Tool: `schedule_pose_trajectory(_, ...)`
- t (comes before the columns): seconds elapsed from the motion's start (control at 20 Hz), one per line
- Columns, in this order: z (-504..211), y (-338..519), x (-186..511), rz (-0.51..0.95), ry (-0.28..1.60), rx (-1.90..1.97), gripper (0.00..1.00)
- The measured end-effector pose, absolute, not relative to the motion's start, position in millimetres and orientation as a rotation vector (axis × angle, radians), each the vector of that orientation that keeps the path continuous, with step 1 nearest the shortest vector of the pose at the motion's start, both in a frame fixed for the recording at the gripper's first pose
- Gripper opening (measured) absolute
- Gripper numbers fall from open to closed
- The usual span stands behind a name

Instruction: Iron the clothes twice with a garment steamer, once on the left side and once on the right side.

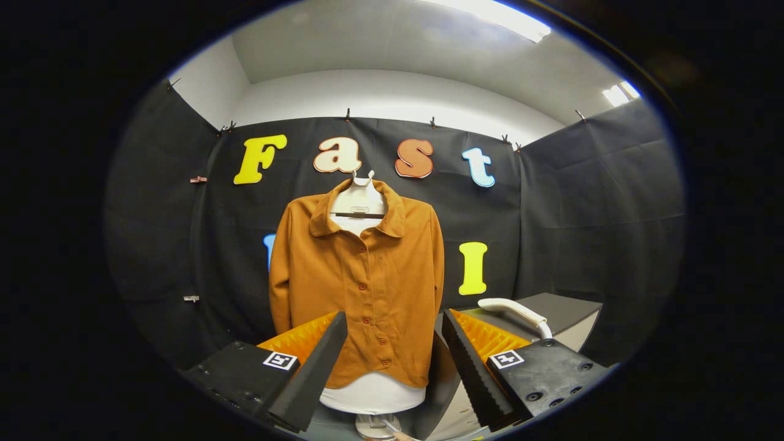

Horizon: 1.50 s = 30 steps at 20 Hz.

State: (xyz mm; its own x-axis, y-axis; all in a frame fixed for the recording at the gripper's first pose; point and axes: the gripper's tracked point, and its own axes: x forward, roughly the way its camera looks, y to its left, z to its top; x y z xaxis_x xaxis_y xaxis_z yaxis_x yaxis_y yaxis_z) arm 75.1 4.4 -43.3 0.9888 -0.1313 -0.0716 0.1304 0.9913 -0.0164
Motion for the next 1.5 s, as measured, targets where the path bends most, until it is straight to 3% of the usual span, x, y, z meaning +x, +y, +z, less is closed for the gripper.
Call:
schedule_pose_trajectory(0.9, -66, -221, 215, -0.182, 0.112, -0.009, 0.98)
schedule_pose_trajectory(1.5, -141, -317, 269, -0.252, 0.318, 0.065, 0.99)
